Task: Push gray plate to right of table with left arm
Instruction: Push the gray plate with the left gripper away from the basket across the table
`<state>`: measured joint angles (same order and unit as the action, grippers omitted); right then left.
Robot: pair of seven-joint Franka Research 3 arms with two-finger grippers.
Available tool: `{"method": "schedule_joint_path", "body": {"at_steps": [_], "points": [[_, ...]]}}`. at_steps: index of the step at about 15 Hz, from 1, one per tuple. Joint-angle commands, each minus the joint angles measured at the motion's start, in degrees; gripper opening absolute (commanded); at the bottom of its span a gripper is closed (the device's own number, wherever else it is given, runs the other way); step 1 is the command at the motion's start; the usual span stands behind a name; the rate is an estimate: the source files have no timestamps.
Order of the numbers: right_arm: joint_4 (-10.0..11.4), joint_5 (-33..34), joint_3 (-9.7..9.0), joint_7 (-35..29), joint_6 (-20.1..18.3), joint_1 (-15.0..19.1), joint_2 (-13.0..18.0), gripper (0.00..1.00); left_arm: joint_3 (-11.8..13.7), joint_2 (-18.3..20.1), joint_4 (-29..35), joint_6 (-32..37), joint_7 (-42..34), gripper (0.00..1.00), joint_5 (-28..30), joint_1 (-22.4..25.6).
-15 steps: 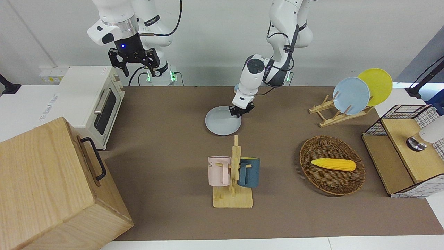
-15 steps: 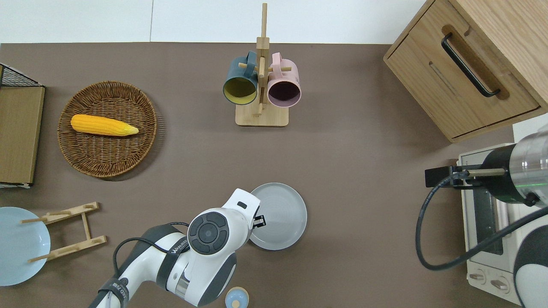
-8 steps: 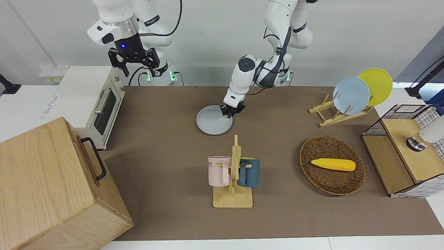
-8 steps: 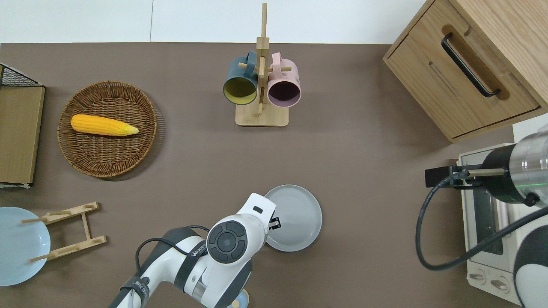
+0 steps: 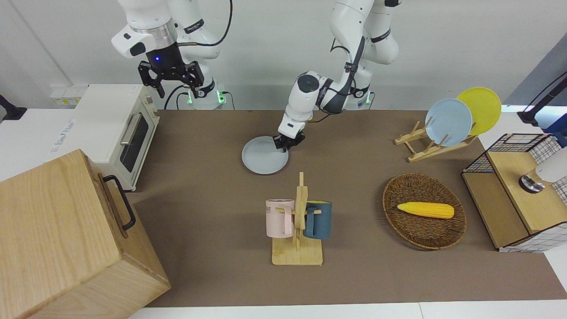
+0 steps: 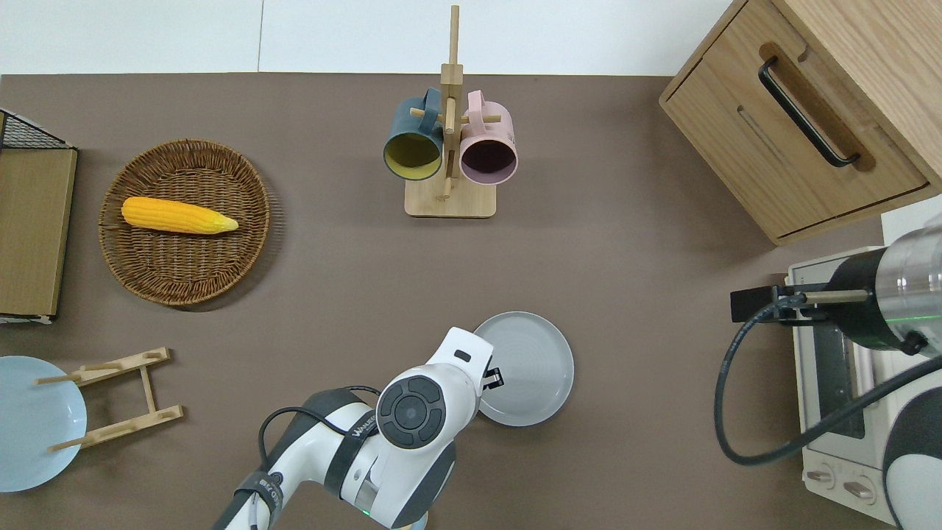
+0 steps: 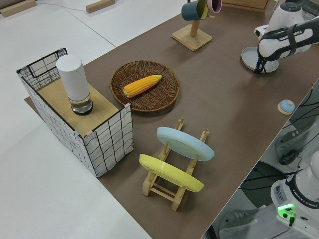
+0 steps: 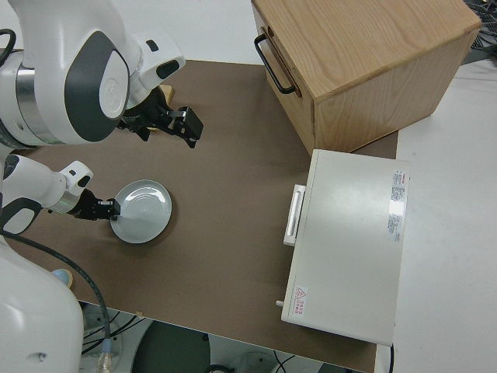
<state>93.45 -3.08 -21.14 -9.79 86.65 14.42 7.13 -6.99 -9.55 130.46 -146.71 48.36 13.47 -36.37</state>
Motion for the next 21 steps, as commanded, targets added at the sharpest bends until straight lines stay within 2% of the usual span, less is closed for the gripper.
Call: {"method": "schedule_joint_path", "body": {"at_steps": [1, 5, 11, 12, 15, 16, 17, 18, 21], "points": [[1.56, -1.23, -0.83, -0.59, 0.01, 1.40, 1.57, 0.996, 3.38, -3.19, -2.57, -1.04, 1.73, 0.00, 2.08, -4.84], [1.56, -1.23, -0.83, -0.59, 0.01, 1.40, 1.57, 0.996, 5.49, -4.95, -5.12, -1.13, 3.93, 0.00, 2.17, -7.92], [1.56, -1.23, -0.83, -0.59, 0.01, 1.40, 1.57, 0.996, 5.49, -6.89, -7.67, -1.04, 6.57, 0.01, 2.17, -8.98], [1.56, -1.23, -0.83, -0.59, 0.01, 1.40, 1.57, 0.996, 5.23, -6.80, -7.67, -1.04, 6.57, 0.07, 2.09, -8.81], [1.56, -1.23, -0.83, -0.59, 0.01, 1.40, 1.57, 0.996, 4.18, -6.54, -7.59, -1.04, 8.06, 0.43, 2.09, -8.02], [1.56, -1.23, -0.83, -0.59, -0.07, 1.40, 1.57, 0.996, 3.91, -6.54, -7.50, -1.04, 8.24, 0.64, 2.09, -7.58], [1.56, -1.23, -0.83, -0.59, 0.01, 1.40, 1.57, 0.996, 3.56, -6.45, -7.41, -0.95, 8.33, 0.90, 2.09, -7.14], [1.56, -1.23, -0.83, -0.59, 0.01, 1.40, 1.57, 0.996, 2.86, -6.10, -7.06, -0.86, 8.50, 0.97, 2.09, -6.44], [1.56, -1.23, -0.83, -0.59, 0.01, 1.40, 1.57, 0.996, 1.80, -3.29, -6.36, 1.41, 8.59, 0.98, 2.00, -3.46]]}}
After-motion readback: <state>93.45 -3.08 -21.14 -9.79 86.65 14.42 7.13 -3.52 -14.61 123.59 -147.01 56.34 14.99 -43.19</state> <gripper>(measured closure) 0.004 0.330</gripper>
